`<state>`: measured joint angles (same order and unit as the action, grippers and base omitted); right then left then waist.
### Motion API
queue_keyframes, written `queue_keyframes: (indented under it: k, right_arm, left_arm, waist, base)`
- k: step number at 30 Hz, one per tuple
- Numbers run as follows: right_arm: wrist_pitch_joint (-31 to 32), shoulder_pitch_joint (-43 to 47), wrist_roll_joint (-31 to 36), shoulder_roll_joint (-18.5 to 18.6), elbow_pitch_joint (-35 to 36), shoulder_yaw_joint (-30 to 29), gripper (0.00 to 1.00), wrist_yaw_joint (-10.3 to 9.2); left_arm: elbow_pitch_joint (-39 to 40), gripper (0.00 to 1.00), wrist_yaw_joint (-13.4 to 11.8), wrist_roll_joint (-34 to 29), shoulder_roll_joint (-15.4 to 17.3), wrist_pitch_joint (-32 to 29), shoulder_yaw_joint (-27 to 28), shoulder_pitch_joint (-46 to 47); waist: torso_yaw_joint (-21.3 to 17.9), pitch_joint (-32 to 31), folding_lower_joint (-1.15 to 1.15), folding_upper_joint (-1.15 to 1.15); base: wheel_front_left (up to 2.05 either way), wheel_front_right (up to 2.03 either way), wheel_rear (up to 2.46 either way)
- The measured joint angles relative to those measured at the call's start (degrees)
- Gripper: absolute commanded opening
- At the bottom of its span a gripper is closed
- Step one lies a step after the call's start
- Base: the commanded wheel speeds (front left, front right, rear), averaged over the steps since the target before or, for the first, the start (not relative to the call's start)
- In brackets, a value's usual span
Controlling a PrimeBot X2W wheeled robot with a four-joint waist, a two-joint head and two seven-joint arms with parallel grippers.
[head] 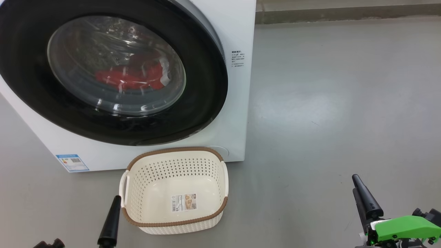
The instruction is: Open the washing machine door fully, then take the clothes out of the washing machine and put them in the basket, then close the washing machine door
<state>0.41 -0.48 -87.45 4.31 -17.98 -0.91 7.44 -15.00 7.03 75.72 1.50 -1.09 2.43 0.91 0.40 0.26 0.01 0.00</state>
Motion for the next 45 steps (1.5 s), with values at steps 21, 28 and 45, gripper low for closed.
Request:
queue_keyframes:
  k: [21, 28, 45]
  right_arm:
    - [-3.2, 0.0, 13.3, 2.4, 0.2, 2.9, 1.00, 0.00]
    - [-4.2, 0.0, 17.2, 2.4, 0.9, 3.3, 1.00, 0.00]
    - [-7.0, 0.2, 28.1, 3.2, 2.2, 4.2, 1.00, 0.00]
  left_arm:
    - [3.1, 1.00, 0.0, -16.1, 0.0, 3.3, -0.5, -1.1]
    - [3.8, 1.00, 0.0, -22.3, 0.0, 4.3, -1.0, -1.2]
    - [5.8, 1.00, -0.2, -36.4, 0.2, 7.3, -2.1, -2.2]
  waist:
    - [0.3, 0.3, 0.00, 0.00]
    - [0.3, 0.5, 0.00, 0.00]
    - [0.5, 0.8, 0.00, 0.00]
  base:
    - [0.00, 0.00, 0.00]
    - [0.00, 0.00, 0.00]
    - [0.00, 0.00, 0.00]
